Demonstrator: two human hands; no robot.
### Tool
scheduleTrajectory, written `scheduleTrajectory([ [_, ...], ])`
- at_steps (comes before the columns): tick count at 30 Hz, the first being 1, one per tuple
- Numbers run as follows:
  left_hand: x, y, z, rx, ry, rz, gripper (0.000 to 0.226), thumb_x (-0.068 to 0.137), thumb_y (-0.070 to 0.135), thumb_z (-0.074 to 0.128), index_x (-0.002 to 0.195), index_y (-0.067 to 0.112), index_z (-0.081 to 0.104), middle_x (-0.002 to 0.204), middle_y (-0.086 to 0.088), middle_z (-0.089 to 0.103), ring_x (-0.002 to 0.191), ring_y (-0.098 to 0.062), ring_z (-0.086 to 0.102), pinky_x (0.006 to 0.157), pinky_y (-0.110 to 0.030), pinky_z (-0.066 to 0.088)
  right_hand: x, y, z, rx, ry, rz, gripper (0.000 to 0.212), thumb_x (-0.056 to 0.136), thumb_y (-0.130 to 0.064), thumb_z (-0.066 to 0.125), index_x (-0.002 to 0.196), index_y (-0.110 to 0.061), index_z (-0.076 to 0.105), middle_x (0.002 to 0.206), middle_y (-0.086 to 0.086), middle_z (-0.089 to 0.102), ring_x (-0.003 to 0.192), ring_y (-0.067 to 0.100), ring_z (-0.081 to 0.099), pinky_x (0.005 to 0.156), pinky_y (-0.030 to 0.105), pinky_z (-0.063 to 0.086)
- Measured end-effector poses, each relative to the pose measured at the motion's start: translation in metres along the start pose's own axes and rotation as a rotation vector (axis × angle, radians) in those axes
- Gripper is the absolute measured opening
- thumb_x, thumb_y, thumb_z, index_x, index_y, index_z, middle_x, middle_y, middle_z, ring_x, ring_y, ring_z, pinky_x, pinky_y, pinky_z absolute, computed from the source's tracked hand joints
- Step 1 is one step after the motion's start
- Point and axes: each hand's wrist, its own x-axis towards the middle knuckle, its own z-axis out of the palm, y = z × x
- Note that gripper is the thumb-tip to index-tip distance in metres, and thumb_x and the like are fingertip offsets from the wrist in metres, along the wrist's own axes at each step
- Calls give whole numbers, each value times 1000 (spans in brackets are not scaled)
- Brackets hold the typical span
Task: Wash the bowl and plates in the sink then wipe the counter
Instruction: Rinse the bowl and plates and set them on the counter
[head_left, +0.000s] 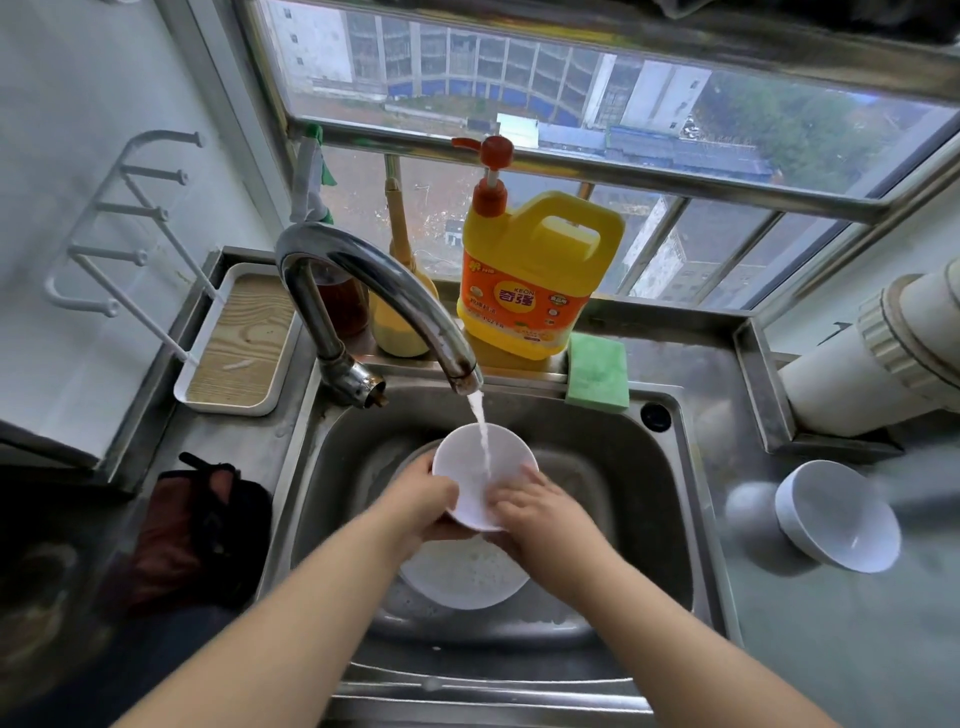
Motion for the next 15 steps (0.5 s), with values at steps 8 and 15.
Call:
scheduleTrajectory([
  [8, 1, -8, 6, 111, 9, 9, 62, 75, -13, 47, 121, 29, 48, 111, -14, 57, 99, -34, 59, 71, -48, 59, 3, -24, -6, -24, -163, 92, 25, 86, -32, 54, 96, -18, 72, 91, 0, 70, 92, 22, 64, 83, 33, 49],
  [15, 4, -9, 7, 14, 94, 19, 58, 74, -16, 48, 123, 15, 50, 108, -17, 58, 98, -37, 60, 77, -50, 58, 6, -32, -6, -18, -74, 128, 23, 48, -22, 87, 52, -21, 64, 47, -4, 60, 47, 19, 60, 50, 24, 53],
])
